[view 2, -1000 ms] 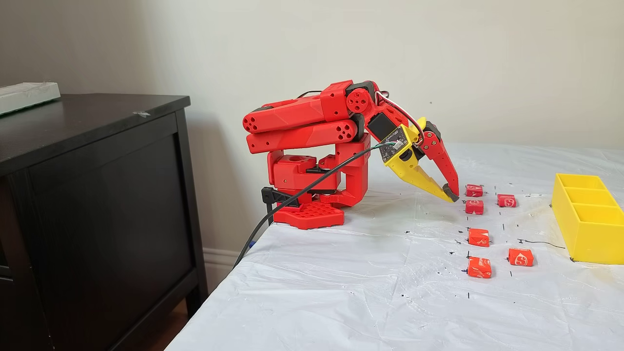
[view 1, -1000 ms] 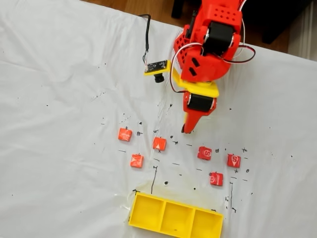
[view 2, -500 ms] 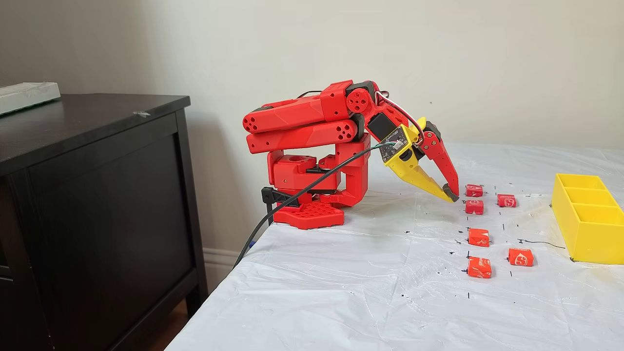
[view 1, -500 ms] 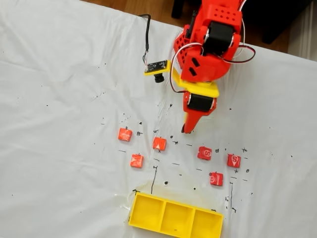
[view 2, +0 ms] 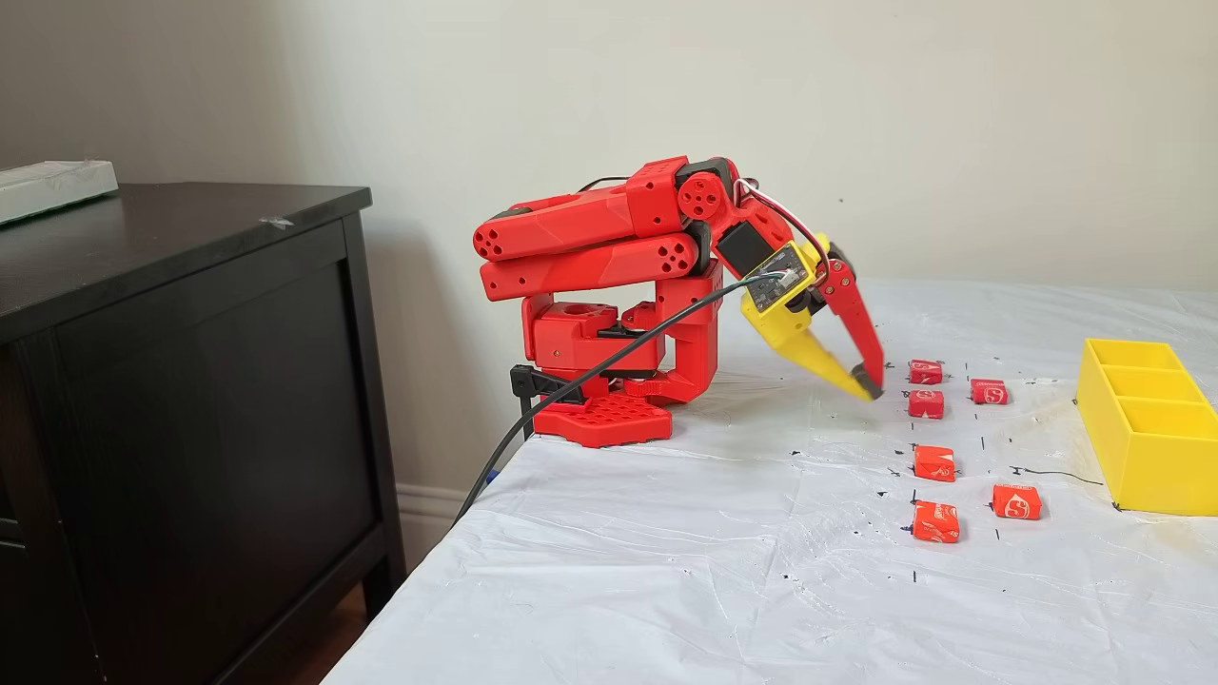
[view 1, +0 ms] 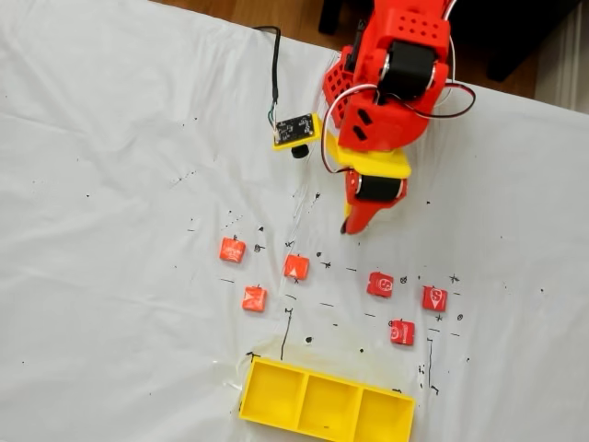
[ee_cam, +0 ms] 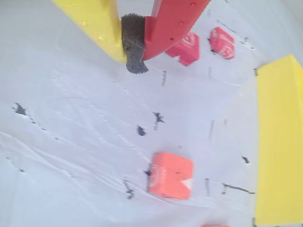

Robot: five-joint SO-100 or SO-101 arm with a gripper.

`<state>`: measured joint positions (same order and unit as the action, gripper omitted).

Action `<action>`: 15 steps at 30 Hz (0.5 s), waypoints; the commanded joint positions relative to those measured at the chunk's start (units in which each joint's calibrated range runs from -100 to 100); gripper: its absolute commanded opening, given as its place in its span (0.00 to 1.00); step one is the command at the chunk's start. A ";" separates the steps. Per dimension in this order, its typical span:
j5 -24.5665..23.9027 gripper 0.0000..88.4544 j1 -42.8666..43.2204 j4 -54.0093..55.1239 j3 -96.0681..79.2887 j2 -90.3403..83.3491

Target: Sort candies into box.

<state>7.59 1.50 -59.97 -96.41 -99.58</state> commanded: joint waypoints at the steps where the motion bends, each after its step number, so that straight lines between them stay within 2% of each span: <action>1: -0.20 0.01 0.31 -3.93 1.69 0.51; 8: -0.63 0.00 2.75 2.29 5.15 0.42; 15: -1.81 0.00 8.37 -1.64 19.53 0.59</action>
<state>6.76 6.70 -59.65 -89.06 -99.58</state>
